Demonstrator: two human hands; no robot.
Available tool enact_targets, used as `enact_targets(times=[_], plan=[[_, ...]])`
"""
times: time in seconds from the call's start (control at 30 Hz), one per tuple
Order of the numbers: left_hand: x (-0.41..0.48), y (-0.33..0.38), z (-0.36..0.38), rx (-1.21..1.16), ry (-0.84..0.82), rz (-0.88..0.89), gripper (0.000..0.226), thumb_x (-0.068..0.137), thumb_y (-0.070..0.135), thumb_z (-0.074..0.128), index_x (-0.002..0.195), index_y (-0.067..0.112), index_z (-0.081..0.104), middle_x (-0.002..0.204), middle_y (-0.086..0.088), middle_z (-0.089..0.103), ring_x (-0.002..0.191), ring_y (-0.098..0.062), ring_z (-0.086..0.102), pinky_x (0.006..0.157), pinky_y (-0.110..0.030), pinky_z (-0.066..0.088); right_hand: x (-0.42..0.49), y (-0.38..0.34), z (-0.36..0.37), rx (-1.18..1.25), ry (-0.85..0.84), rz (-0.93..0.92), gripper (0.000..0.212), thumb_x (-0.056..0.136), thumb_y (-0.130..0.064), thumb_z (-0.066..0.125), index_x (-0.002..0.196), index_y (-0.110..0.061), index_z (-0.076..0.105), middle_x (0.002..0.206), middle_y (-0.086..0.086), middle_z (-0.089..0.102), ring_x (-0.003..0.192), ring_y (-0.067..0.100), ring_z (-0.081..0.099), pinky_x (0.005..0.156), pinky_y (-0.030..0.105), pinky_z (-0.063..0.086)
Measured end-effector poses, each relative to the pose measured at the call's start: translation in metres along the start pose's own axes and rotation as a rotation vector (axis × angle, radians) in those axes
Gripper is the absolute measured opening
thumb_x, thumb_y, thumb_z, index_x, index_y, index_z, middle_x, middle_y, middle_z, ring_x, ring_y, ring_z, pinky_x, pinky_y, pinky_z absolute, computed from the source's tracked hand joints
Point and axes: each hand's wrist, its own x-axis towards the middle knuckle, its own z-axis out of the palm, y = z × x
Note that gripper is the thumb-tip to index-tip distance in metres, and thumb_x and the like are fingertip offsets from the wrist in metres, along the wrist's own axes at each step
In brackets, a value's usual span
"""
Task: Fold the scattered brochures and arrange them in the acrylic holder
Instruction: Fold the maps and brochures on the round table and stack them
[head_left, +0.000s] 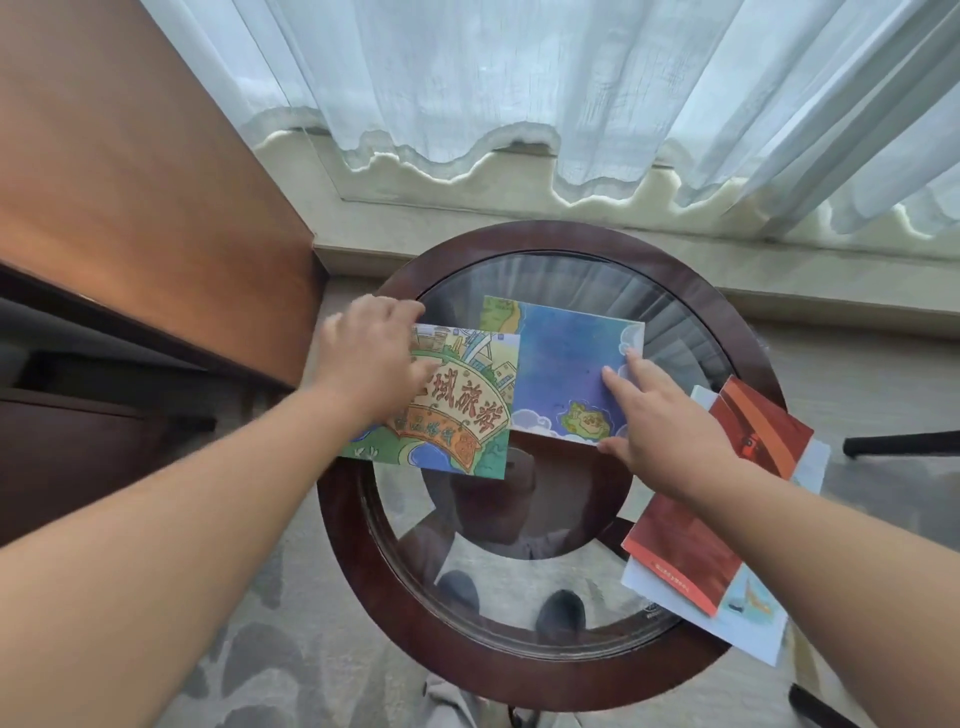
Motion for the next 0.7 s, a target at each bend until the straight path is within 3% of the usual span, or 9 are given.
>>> enact_targets(times=[0.13,0.23,0.37,0.47,0.6,0.7], plan=[[-0.040,0.023,0.037,0.042,-0.193,0.252,0.110,0.065,0.078,0.061,0.152,0.039,0.006,0.163,-0.005,0.001,0.150,-0.026,-0.006,0.120,-0.053,0.002,0.005,-0.011,-0.005,-0.020,0.037,-0.009,0.073,0.081,-0.053,0.069,0.137,-0.014,0.043,0.163,0.016,0.011,0.149,0.028,0.015,0.115,0.038,0.026],[-0.055,0.018,0.054,0.156,-0.222,0.331,0.122,0.062,0.081,0.061,0.148,0.044,-0.016,0.162,-0.002,-0.018,0.148,-0.029,-0.021,0.117,-0.059,-0.007,0.017,-0.024,-0.008,0.014,0.002,-0.031,0.094,0.080,-0.059,0.067,0.152,-0.020,0.021,0.164,0.012,0.003,0.151,0.030,0.006,0.119,0.041,0.019],[-0.058,0.011,0.059,0.163,-0.120,0.328,0.108,0.074,0.070,0.060,0.152,0.039,-0.008,0.164,-0.010,-0.007,0.150,-0.031,-0.010,0.117,-0.058,-0.002,0.024,-0.033,-0.005,-0.032,-0.036,-0.041,0.106,0.077,-0.067,0.066,0.156,-0.032,0.004,0.165,0.006,-0.002,0.151,0.031,0.002,0.121,0.046,0.017],[-0.055,0.012,0.058,0.173,-0.082,0.315,0.096,0.079,0.069,0.054,0.154,0.033,0.005,0.164,-0.013,0.007,0.151,-0.030,0.004,0.118,-0.056,0.011,0.019,-0.030,0.000,-0.063,-0.036,-0.023,0.107,0.076,-0.065,0.068,0.155,-0.033,0.003,0.165,0.003,-0.002,0.151,0.029,0.002,0.118,0.050,0.022],[-0.047,0.012,0.050,0.139,-0.119,0.307,0.087,0.083,0.072,0.047,0.154,0.032,0.016,0.163,-0.009,0.015,0.151,-0.025,0.008,0.119,-0.049,0.015,0.016,-0.024,-0.002,-0.093,-0.041,-0.025,0.108,0.075,-0.066,0.068,0.156,-0.033,0.004,0.165,0.004,0.000,0.151,0.030,0.005,0.118,0.050,0.022],[-0.044,0.015,0.041,0.034,-0.091,0.285,0.070,0.090,0.061,0.041,0.150,0.025,0.033,0.159,-0.011,0.028,0.148,-0.026,0.021,0.118,-0.046,0.022,0.013,-0.023,-0.004,-0.104,-0.067,-0.024,0.107,0.076,-0.066,0.067,0.156,-0.032,0.004,0.165,0.004,-0.001,0.151,0.031,0.005,0.118,0.050,0.021]])
